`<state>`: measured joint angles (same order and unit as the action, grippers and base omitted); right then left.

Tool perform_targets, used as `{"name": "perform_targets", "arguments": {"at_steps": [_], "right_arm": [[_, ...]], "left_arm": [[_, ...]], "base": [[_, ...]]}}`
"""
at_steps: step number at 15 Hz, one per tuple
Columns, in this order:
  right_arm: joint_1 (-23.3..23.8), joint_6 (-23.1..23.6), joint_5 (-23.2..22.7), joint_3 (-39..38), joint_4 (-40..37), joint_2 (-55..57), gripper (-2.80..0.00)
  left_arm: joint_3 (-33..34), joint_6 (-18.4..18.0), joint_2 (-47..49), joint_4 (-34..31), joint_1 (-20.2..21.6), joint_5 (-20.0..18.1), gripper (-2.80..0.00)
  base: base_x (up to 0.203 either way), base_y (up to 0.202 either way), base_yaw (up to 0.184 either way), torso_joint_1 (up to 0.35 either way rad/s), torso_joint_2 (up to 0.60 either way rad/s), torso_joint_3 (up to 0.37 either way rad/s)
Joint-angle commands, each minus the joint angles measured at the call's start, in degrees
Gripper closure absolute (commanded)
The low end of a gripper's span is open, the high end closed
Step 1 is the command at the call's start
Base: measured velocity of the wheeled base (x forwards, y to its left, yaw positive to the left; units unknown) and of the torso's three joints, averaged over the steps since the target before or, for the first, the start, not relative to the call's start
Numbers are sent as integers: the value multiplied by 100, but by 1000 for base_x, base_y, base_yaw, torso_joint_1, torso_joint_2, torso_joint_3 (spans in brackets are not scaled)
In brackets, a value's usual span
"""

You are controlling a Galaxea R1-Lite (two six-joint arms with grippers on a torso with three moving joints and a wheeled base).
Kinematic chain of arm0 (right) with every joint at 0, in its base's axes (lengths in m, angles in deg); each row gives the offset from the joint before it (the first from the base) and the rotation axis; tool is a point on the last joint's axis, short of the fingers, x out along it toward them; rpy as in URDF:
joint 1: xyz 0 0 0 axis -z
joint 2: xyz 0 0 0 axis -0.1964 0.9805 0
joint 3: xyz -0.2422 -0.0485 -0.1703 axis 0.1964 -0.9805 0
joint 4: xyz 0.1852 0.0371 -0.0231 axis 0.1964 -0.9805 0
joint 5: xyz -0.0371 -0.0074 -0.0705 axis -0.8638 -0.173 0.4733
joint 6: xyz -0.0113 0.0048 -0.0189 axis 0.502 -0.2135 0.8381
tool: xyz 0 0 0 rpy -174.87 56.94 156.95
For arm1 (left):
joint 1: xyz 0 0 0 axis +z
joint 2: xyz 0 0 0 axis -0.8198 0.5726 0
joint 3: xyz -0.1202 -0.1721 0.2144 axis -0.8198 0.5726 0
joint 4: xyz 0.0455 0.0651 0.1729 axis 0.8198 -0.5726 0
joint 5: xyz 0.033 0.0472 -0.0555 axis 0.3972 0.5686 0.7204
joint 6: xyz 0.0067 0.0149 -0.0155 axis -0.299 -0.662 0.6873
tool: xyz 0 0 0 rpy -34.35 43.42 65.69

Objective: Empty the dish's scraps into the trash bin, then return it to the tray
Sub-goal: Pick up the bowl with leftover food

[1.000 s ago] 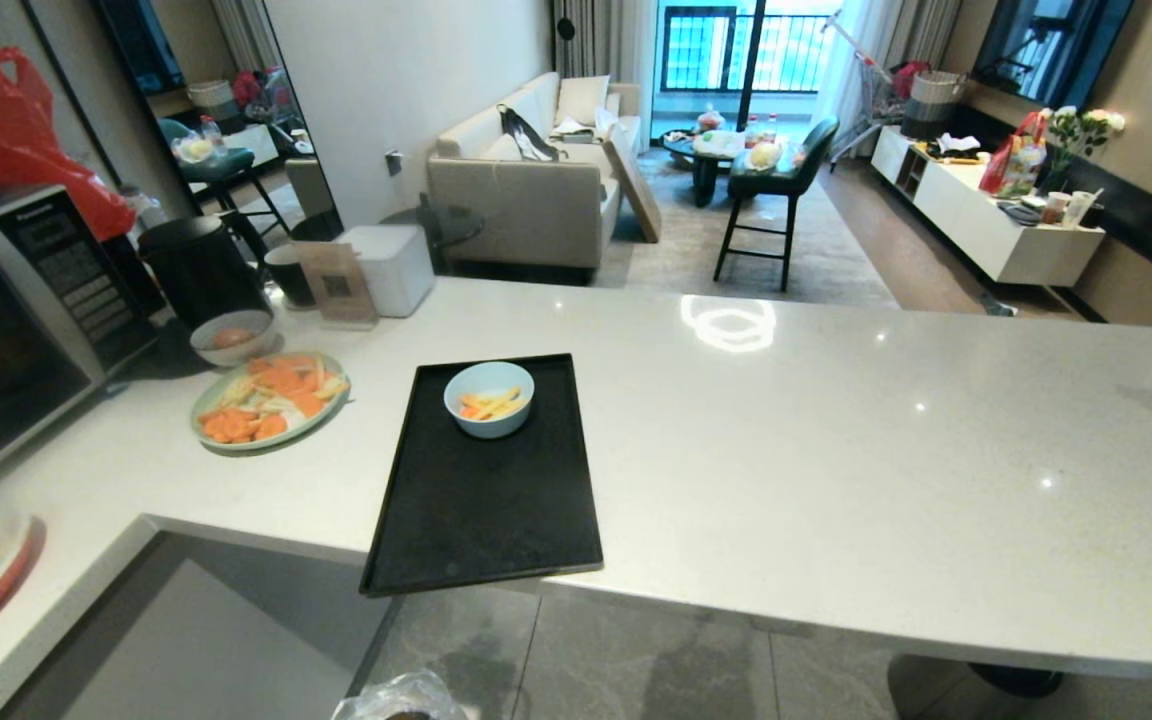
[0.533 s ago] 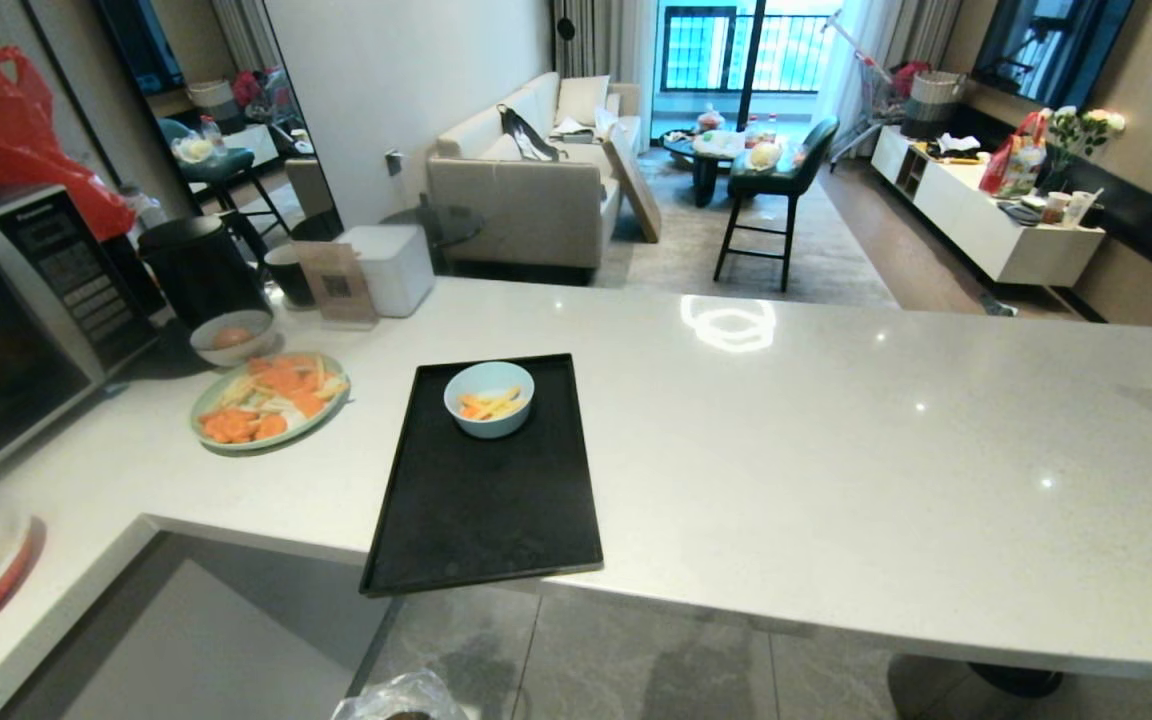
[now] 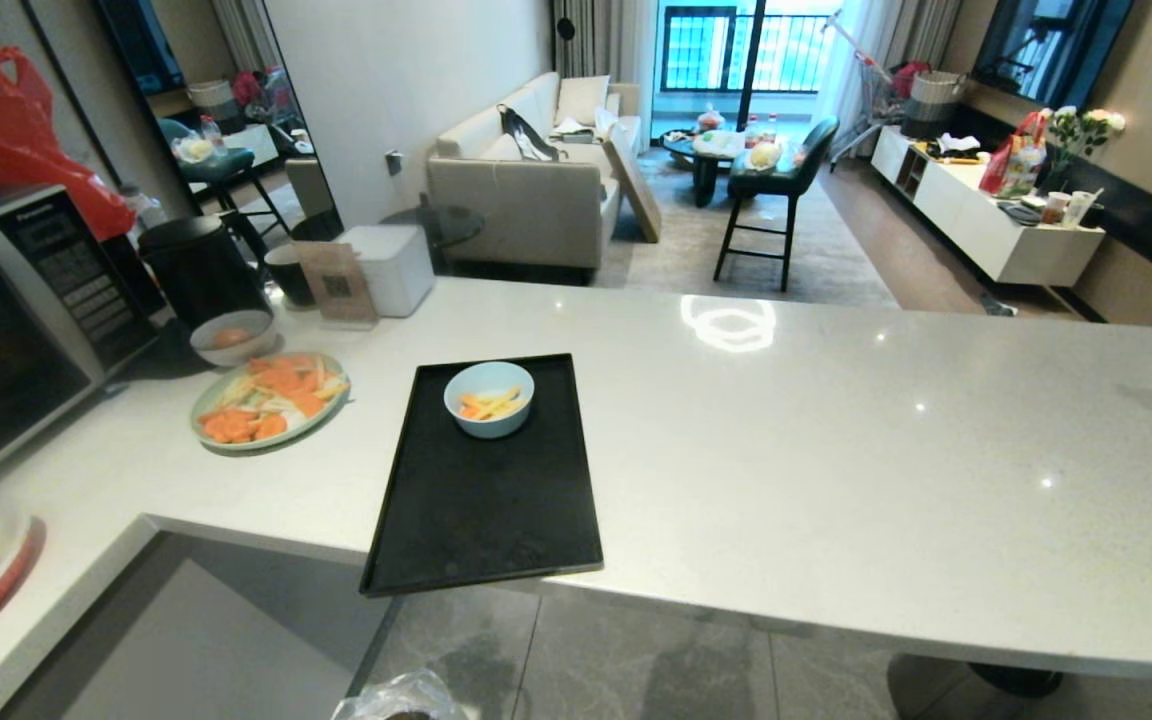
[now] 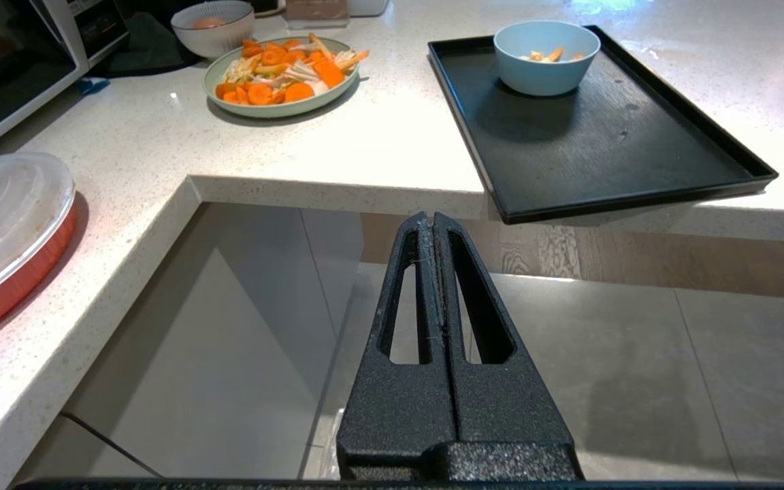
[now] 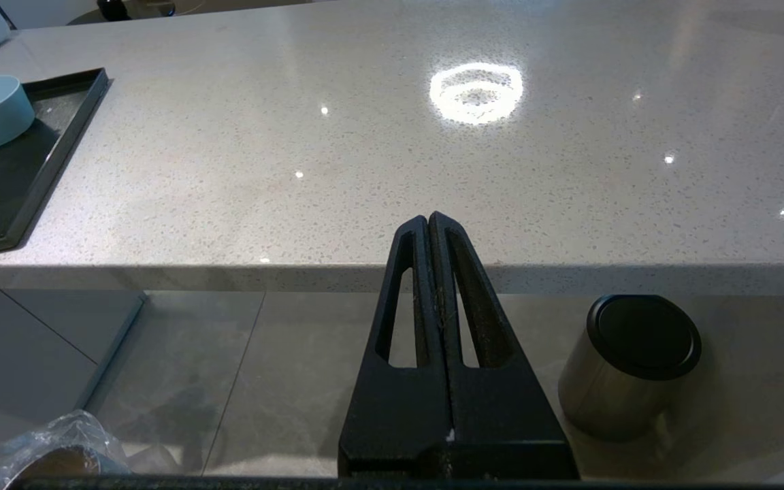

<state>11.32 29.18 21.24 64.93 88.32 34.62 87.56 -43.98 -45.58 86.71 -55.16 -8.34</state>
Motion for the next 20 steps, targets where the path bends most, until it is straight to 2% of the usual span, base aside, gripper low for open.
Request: {"name": "perform_targets", "arguments": {"at_steps": [1,2,6,9,16,20], "right_arm": [[0,-2,4,0,2,6,0],[0,-2,4,0,2,-2,0],[0,-2,4,0,2,-1,0],[0,-2,4,0,2,6,0],[0,-2,4,0,2,3,0],[0,-2,4,0,2,6,0]], "left_arm": [[-19,-103,-2,-45,1,-78,0],[-52,-235,-2,-89,1,-126,0],[-149,-372,-2,-124,1,-266,0],[-507,-370,336,-307,1,-511,0],[-1930,-377,2390,-299,-41,-1526,0],[-2908,-386,3921,-296,-138,-1889,0]], "base": [[0,0,0,0,0,0],[0,0,0,0,0,0],[0,0,0,0,0,0],[0,0,0,0,0,0],[0,0,0,0,0,0],[0,0,0,0,0,0]]}}
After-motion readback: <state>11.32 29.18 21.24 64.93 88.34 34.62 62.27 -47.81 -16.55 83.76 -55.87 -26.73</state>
